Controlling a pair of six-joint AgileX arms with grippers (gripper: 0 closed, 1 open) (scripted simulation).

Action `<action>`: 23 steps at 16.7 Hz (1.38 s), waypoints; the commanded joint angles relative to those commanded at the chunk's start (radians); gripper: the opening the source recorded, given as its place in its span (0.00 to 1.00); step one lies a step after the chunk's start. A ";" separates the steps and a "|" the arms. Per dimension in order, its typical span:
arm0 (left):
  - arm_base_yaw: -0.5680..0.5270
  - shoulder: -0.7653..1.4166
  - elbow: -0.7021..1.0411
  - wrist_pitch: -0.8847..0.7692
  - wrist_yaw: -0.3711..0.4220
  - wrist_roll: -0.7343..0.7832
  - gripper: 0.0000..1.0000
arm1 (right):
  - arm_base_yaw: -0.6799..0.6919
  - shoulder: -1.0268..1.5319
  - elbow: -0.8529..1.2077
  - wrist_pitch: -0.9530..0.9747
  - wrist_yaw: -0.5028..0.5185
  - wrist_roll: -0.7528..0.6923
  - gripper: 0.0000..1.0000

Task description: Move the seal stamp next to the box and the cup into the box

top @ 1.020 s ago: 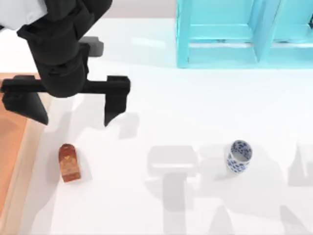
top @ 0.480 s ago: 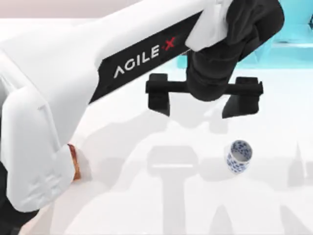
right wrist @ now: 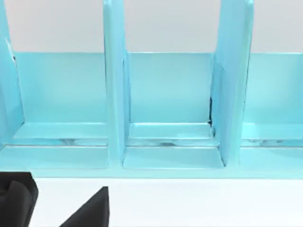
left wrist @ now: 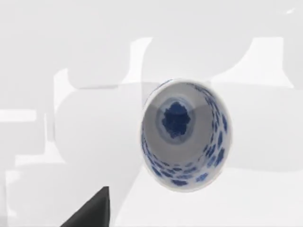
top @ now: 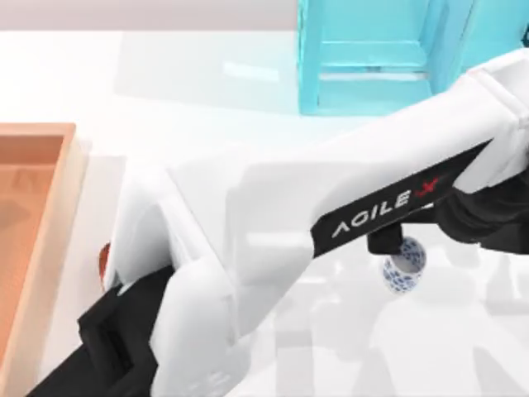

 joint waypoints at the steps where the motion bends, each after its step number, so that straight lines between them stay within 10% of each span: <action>1: 0.000 0.000 0.000 0.000 0.000 0.000 1.00 | 0.000 0.000 0.000 0.000 0.000 0.000 1.00; 18: 0.042 0.031 -0.246 0.288 0.007 0.043 1.00 | 0.000 0.000 0.000 0.000 0.000 0.000 1.00; 23: 0.042 0.031 -0.246 0.288 0.007 0.043 0.62 | 0.000 0.000 0.000 0.000 0.000 0.000 1.00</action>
